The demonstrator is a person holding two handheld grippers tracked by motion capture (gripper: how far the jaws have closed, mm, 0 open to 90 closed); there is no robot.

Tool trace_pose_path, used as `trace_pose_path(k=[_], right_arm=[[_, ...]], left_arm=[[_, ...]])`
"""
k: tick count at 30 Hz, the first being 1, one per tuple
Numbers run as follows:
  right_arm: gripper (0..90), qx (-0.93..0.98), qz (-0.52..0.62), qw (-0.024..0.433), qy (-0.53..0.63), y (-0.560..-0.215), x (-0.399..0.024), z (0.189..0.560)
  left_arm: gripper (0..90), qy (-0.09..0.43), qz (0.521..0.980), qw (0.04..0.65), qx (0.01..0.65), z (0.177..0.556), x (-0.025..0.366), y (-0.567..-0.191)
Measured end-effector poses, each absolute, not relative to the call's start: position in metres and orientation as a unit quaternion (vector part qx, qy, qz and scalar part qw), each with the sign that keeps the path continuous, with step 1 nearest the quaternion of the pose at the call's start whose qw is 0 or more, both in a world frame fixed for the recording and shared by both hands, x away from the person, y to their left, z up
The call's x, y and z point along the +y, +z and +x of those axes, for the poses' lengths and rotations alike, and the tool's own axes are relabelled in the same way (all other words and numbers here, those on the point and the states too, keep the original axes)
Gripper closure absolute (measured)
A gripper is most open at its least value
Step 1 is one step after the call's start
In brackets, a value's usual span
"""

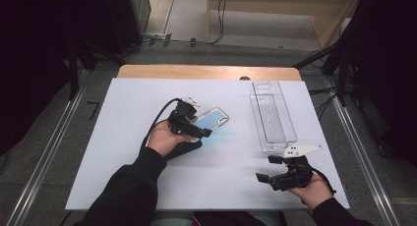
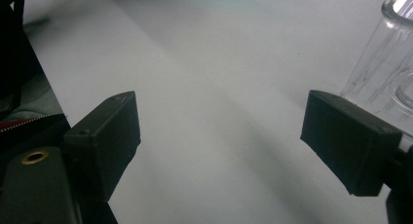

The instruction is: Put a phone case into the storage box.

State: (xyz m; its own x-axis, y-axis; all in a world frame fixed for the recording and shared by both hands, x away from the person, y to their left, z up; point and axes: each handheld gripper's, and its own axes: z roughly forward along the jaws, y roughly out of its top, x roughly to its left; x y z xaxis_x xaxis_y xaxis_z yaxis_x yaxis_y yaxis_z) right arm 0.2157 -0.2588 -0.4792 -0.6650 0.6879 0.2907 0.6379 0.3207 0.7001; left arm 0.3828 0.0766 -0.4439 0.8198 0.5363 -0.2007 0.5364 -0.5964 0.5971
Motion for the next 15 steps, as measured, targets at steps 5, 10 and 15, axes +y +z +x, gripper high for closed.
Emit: trace_pose_path(k=[5, 10, 15], right_arm=[[12.7, 0.812, 0.405, 0.032, 0.420, -0.479, -0.259, 0.216], [12.6, 0.810, 0.404, 0.032, 0.424, -0.479, -0.258, 0.215], [12.6, 0.808, 0.403, 0.035, 0.428, -0.478, -0.257, 0.216]], left_arm=[[16.5, -0.007, 0.892, 0.333, 0.307, 0.379, 0.082, -0.445], [16.5, -0.008, 0.886, 0.336, 0.319, 0.370, 0.088, -0.445], [16.5, -0.002, 0.882, 0.345, 0.322, 0.356, 0.094, -0.444]])
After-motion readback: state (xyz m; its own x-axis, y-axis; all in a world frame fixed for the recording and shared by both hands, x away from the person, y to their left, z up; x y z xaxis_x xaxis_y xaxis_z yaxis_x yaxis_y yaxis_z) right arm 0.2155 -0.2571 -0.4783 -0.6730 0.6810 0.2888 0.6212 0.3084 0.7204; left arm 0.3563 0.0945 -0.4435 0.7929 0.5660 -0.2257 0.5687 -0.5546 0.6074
